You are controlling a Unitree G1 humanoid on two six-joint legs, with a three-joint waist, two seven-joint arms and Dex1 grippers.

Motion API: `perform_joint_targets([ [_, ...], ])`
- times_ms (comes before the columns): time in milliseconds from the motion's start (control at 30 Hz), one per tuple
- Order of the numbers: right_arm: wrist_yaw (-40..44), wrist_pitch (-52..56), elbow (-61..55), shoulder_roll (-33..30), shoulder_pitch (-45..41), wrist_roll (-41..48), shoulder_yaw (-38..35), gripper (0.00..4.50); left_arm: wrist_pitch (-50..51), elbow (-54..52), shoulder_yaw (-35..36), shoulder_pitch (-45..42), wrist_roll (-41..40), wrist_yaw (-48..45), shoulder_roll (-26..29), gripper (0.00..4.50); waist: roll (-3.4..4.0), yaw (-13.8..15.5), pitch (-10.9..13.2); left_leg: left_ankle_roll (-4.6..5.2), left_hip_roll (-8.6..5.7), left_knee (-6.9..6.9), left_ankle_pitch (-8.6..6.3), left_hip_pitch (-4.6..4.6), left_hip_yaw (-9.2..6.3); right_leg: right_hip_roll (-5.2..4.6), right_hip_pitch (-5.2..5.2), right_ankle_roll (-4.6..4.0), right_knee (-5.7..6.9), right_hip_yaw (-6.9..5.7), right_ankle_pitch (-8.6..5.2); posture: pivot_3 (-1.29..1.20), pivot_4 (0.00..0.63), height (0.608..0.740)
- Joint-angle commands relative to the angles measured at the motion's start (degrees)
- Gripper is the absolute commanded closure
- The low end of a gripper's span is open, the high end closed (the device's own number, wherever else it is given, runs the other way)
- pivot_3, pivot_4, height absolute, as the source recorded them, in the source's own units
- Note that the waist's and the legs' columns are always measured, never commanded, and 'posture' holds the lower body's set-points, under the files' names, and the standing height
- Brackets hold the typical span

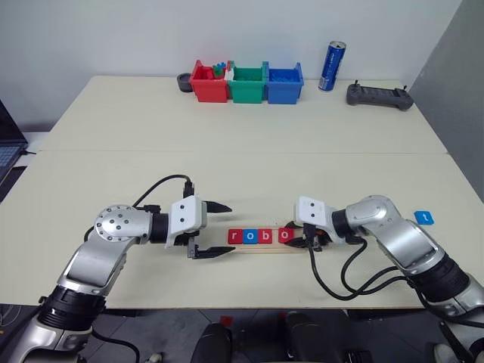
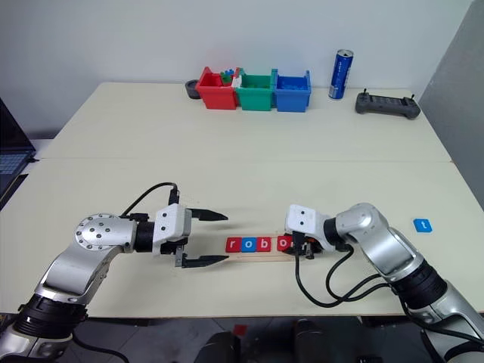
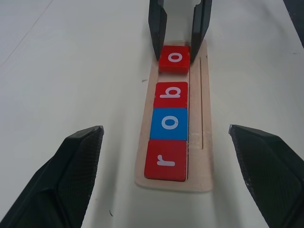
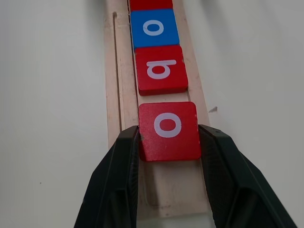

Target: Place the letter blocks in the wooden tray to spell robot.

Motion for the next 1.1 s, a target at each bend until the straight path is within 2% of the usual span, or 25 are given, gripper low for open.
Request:
perform_joint_targets([
  [33,0.5,-1.4,0.0,0.4,-1.4,-0.9,0.1,3.05,0.4,-2.0,0.3,-0.4,-0.4,0.4,-0.1,0.0,0.0,0.0,0.0,0.0,0.0,0.0,0.0,0.0,0.0,0.0,0.0,0.0,0.0,0.0,0.0,0.0,0.15,0.74],
  [267,1.3,-2.2,0.8,0.9,-1.7,-1.6,0.2,3.05,0.6,-1.9,0.2,-0.7,-0.4,0.4,-0.3,0.0,0.0,0.0,0.0,0.0,0.0,0.0,0.0,0.0,-0.01,0.0,0.0,0.0,0.0,-0.01,0.0,0.0,0.15,0.74],
  [533,1.6,-2.3,0.7,1.4,-2.6,-1.5,-0.7,0.18,0.6,-1.9,0.1,-0.7,-0.3,0.3,-0.4,0.0,0.0,0.0,0.0,0.0,0.0,0.0,0.0,0.0,0.0,0.0,0.0,0.0,0.0,-0.01,0.0,0.0,0.15,0.74],
  [567,1.6,-2.1,0.6,1.5,-2.8,-1.4,-1.0,0.04,0.6,-1.9,0.2,-0.7,-0.3,0.3,-0.4,0.0,0.0,0.0,0.0,0.0,0.0,0.0,0.0,0.0,0.0,0.0,0.0,0.0,0.0,-0.01,0.0,0.0,0.15,0.74],
  [667,1.6,-0.2,-1.1,1.5,-3.7,0.0,-2.7,0.04,0.5,-1.9,0.2,-0.7,-0.3,0.3,-0.4,0.0,0.0,0.0,0.0,0.0,0.0,0.0,0.0,0.0,-0.01,0.0,0.0,0.0,0.0,-0.01,0.0,0.0,0.15,0.74],
  [767,1.8,1.4,-4.9,-0.4,-2.6,1.2,-4.8,0.75,0.3,-1.6,0.6,-0.2,-0.3,0.3,-0.2,0.0,0.0,0.0,0.0,0.0,0.0,0.0,0.0,0.0,-0.02,0.0,0.0,0.0,0.0,-0.01,0.0,0.0,0.15,0.74],
  [1100,1.7,-2.1,-6.5,-6.0,0.9,-2.3,-2.8,4.39,-0.9,0.1,1.1,0.0,0.0,0.0,0.4,0.0,0.0,-0.1,0.0,0.0,0.0,0.0,0.0,0.01,-0.02,0.0,0.0,0.0,0.01,-0.03,0.0,0.0,0.15,0.74],
])
